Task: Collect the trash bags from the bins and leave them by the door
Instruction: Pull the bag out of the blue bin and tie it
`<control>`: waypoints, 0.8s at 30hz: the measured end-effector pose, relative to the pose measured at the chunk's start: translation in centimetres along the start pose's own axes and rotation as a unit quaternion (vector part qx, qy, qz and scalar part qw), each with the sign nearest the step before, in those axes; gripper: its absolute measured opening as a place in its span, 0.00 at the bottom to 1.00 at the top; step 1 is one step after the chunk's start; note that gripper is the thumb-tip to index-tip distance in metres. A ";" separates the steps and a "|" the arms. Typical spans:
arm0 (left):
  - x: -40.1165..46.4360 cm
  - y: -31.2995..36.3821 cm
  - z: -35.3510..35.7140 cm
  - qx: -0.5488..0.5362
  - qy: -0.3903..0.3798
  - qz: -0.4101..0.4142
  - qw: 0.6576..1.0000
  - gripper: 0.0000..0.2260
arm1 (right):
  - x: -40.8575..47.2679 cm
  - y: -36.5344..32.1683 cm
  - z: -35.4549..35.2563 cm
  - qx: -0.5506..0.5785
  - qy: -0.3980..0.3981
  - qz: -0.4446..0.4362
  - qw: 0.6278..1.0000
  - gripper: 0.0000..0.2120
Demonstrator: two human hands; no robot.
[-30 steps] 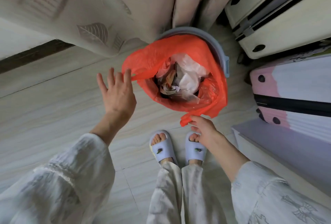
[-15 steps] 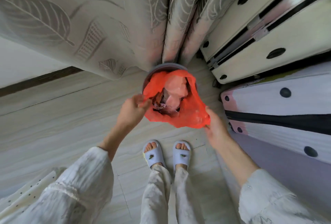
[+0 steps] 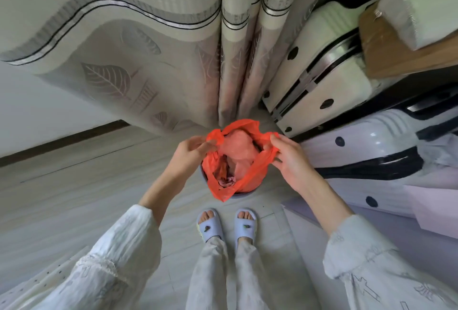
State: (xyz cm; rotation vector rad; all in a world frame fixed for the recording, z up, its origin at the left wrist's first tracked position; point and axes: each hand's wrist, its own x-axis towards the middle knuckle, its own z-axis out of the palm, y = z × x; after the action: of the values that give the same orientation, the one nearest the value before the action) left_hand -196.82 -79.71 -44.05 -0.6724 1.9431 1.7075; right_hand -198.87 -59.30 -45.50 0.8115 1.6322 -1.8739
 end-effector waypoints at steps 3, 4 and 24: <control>-1.9 1.0 -0.3 -0.023 0.006 0.013 1.000 0.05 | -1.9 -0.9 0.0 -0.050 -0.003 -0.026 0.998 0.12; -2.4 1.4 -0.3 -0.026 0.010 0.014 1.000 0.05 | -2.4 -1.3 0.0 -0.064 0.001 -0.029 0.998 0.12; -18.9 7.9 -1.7 -0.020 0.064 0.187 0.980 0.08 | -18.9 -7.7 -0.9 -0.125 -0.033 -0.155 0.979 0.09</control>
State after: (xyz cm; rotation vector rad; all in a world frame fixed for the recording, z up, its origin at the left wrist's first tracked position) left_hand -187.30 -79.45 -25.88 -0.4592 2.2427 1.9683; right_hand -191.42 -57.35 -26.63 0.4031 1.9916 -1.8203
